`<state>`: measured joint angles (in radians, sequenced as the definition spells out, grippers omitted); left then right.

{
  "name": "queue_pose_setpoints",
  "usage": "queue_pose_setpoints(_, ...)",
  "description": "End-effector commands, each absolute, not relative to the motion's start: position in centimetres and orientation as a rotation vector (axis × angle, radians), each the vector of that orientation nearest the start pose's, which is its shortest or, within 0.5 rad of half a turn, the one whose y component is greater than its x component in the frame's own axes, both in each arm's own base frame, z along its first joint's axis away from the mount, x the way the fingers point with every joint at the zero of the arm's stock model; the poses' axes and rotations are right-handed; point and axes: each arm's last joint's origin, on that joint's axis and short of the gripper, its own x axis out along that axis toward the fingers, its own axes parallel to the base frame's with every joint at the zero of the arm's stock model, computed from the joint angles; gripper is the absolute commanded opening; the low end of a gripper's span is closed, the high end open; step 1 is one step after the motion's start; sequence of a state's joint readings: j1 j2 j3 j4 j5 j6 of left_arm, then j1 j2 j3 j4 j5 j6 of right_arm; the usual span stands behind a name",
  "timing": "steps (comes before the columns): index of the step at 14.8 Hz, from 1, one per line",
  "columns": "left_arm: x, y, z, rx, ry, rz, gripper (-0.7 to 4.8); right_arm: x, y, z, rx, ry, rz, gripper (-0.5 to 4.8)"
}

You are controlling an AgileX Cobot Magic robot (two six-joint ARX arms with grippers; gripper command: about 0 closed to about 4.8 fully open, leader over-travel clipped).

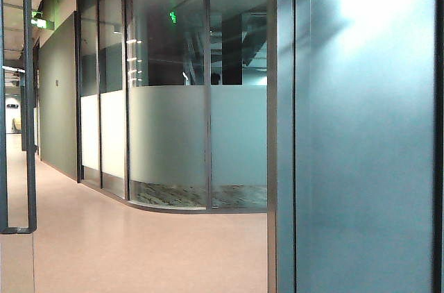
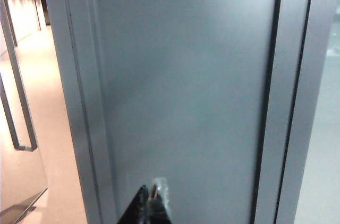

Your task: Raise the arm to find the leftmost switch on the wall and turn off the lights.

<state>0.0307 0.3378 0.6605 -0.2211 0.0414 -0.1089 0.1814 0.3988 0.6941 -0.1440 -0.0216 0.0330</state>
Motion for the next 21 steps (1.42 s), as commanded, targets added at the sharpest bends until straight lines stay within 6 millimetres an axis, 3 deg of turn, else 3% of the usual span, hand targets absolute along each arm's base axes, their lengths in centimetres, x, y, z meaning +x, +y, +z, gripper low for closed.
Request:
queue_pose_setpoints(1, 8.1, 0.1, 33.5, -0.127, -0.099, -0.023, -0.05, 8.5, 1.6, 35.3, 0.046, -0.172, 0.203, -0.01)
queue_pose_setpoints(11, 8.1, 0.1, 33.4, -0.128, -0.088, -0.022, -0.05, 8.5, 1.6, 35.2, 0.05, -0.171, 0.21, -0.01)
queue_pose_setpoints(14, 7.7, 0.3, 32.9, -0.016, -0.077, 0.038, -0.05, 8.5, 1.7, 35.2, 0.05, -0.171, 0.21, -0.01)
queue_pose_setpoints(16, 7.7, 0.3, 31.2, 0.021, -0.071, 0.042, -0.05, 8.5, 1.6, 35.2, 0.05, -0.171, 0.21, 0.0)
queue_pose_setpoints(21, 8.9, 0.3, 24.4, 0.0, -0.005, 0.035, -0.05, 8.5, 1.6, 35.2, 0.05, -0.171, 0.21, -0.01)
